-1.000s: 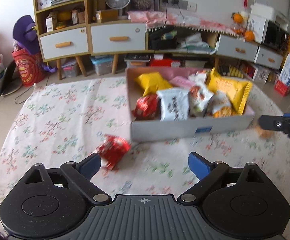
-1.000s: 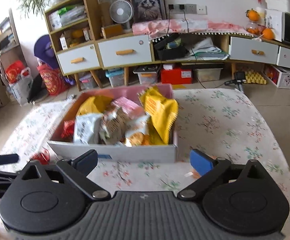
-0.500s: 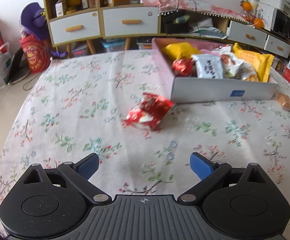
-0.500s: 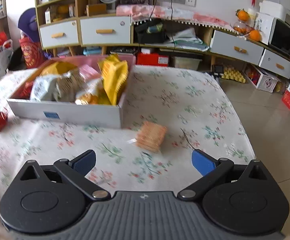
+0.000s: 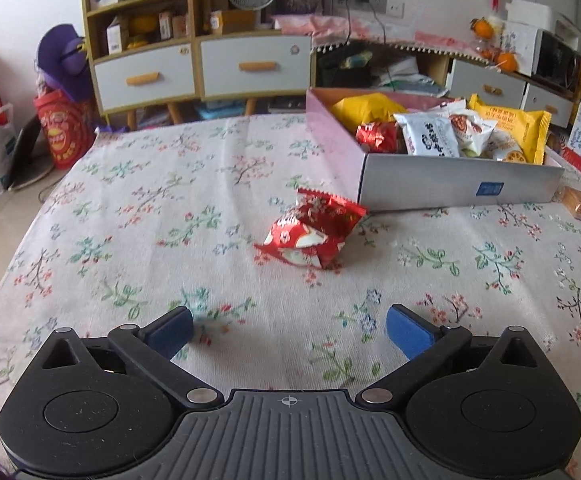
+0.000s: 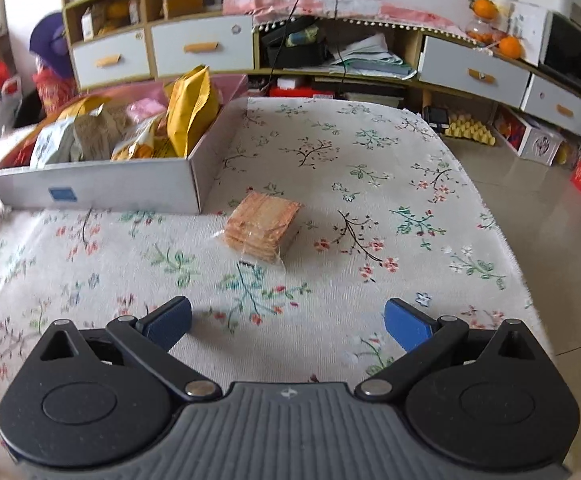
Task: Organize snacks
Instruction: 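Withdraw both tools from the box toward the remaining snacks, then grasp the red candy wrapper with the left tool while the right tool grasps the wafer block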
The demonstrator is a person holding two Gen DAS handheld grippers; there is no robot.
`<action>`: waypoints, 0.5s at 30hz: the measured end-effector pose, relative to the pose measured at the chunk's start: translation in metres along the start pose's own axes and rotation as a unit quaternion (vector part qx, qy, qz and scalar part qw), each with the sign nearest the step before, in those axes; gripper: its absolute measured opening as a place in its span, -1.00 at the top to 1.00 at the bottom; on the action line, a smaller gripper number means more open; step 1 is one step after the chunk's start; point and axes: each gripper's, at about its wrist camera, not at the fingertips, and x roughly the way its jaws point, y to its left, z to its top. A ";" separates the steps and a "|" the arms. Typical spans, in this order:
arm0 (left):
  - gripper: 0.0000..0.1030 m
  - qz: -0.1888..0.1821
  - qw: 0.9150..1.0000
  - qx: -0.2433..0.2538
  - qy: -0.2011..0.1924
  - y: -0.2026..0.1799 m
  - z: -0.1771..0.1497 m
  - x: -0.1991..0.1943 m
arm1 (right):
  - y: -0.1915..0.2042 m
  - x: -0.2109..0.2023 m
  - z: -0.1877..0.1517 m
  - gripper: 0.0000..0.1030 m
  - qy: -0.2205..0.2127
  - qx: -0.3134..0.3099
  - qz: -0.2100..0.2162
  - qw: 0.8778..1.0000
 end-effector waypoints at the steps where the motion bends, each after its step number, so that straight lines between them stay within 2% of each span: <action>1: -1.00 -0.001 1.000 0.001 -0.004 0.000 0.001 0.002 | 0.000 0.001 0.000 -1.00 -0.008 0.003 0.001 1.000; 6: -1.00 -0.008 1.000 0.009 -0.013 -0.002 0.009 0.013 | 0.005 0.010 0.003 -1.00 -0.041 0.004 0.003 0.999; 15: -1.00 0.000 1.000 0.000 -0.018 -0.001 0.024 0.033 | 0.009 0.019 0.014 -1.00 -0.042 0.009 0.001 0.999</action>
